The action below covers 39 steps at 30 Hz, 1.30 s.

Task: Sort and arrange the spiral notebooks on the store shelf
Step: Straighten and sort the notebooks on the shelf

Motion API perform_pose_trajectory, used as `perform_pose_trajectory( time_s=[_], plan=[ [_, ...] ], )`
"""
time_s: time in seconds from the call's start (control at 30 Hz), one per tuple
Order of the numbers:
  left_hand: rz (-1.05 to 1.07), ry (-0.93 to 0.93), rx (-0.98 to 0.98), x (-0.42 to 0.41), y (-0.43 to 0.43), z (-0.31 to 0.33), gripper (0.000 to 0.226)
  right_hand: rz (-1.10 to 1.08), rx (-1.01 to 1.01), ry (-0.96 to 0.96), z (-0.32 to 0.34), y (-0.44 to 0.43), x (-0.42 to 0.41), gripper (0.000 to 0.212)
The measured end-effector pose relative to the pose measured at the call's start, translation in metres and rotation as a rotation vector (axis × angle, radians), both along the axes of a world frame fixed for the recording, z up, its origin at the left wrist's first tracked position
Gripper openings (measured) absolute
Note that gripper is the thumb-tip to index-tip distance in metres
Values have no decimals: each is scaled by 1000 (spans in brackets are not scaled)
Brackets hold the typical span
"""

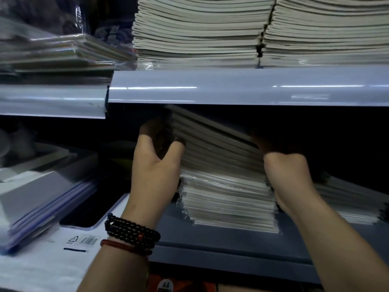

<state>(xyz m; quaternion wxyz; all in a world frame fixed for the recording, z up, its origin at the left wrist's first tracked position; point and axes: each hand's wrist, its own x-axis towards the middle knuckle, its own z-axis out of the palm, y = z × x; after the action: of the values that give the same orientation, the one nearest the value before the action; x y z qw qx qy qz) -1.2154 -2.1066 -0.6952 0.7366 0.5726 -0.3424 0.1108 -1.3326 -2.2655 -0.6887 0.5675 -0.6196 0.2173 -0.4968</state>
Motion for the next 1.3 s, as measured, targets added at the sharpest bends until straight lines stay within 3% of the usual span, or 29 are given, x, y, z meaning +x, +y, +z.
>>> perform_pose_trajectory(
  time_s=[0.03,0.13,0.27,0.43,0.8,1.03,1.3],
  plan=[
    [7,-11,-13,0,1,2,50,-12,9,44,-2,-1,1,20],
    [14,-60,-10,0,3,9,55,-7,-4,106,-9,-3,1,25],
    [-6,-112,33,3,6,16,35,54,-114,64,-11,-1,-3,7],
    [76,-118,75,3,6,14,42,94,-232,-10,-18,-5,-3,35],
    [42,-105,6,4,8,14,46,94,-237,-66,-23,-11,1,54],
    [-6,-108,116,7,8,11,53,102,-183,-102,-21,-14,3,41],
    [-17,-87,163,4,7,12,61,124,-198,-65,-24,-17,3,46]
  ],
)
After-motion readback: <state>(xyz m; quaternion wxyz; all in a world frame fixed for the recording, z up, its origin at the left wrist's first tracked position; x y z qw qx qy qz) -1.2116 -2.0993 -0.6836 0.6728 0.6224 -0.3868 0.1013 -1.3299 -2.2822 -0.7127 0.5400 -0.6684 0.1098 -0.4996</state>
